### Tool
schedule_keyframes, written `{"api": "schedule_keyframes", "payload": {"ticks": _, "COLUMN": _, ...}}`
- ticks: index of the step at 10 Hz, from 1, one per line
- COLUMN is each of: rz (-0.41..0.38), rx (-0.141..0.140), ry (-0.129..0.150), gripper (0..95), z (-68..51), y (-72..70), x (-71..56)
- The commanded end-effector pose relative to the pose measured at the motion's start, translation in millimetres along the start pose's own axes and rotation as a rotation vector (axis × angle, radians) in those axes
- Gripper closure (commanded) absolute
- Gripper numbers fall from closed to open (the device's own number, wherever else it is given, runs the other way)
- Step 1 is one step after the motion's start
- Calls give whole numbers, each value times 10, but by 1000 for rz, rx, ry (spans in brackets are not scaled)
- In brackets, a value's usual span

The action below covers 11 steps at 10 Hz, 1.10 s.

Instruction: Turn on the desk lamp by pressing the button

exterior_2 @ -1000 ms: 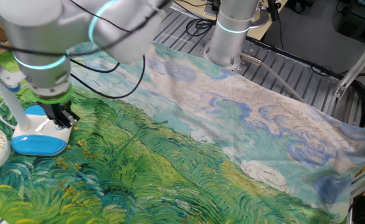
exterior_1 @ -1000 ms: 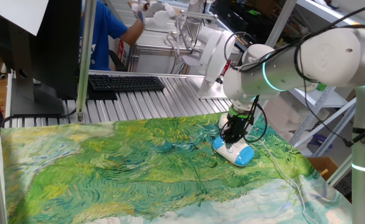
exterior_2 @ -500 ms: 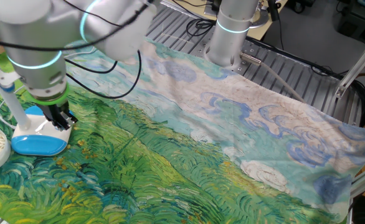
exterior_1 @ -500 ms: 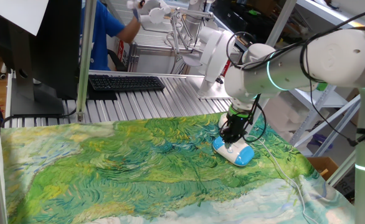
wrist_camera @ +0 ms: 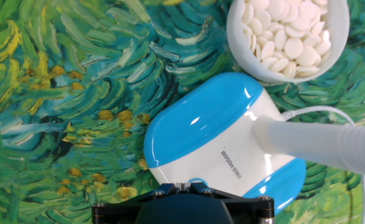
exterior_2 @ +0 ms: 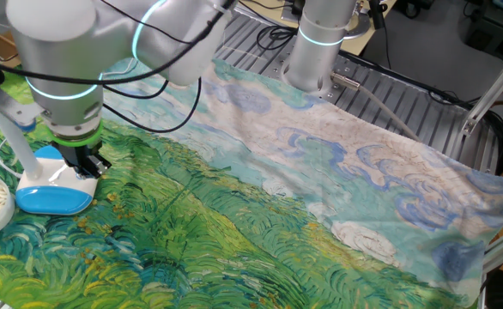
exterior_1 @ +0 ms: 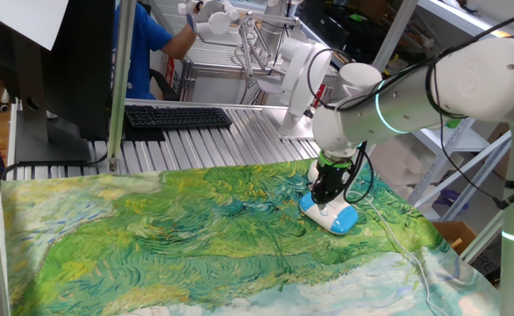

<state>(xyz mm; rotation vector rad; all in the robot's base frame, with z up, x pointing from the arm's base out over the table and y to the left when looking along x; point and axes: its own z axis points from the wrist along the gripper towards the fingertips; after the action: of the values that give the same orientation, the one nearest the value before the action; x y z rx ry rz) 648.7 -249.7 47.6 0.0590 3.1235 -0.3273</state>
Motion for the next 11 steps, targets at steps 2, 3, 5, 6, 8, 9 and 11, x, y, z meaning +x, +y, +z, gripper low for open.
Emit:
{"api": "schedule_keyframes", "payload": {"ticks": 2, "rz": -2, "rx": -1, "ry": 6, "gripper": 950, "z": -18, "y": -84, "x": 27}}
{"api": "schedule_keyframes", "payload": {"ticks": 3, "rz": -3, "rx": 2, "ry": 11, "gripper": 950, "z": -10, "y": -121, "x": 35}}
{"api": "schedule_keyframes", "payload": {"ticks": 5, "rz": 1, "rx": 1, "ry": 10, "gripper": 950, "z": 2, "y": -123, "x": 68}}
{"api": "schedule_keyframes", "payload": {"ticks": 6, "rz": 7, "rx": 3, "ry": 7, "gripper": 950, "z": 35, "y": -105, "x": 103}}
{"api": "schedule_keyframes", "payload": {"ticks": 8, "rz": 11, "rx": 5, "ry": 5, "gripper": 950, "z": 74, "y": -93, "x": 136}}
{"api": "schedule_keyframes", "payload": {"ticks": 9, "rz": 11, "rx": 7, "ry": 5, "gripper": 950, "z": 77, "y": -98, "x": 130}}
{"api": "schedule_keyframes", "payload": {"ticks": 11, "rz": 6, "rx": 7, "ry": 6, "gripper": 950, "z": 93, "y": -112, "x": 107}}
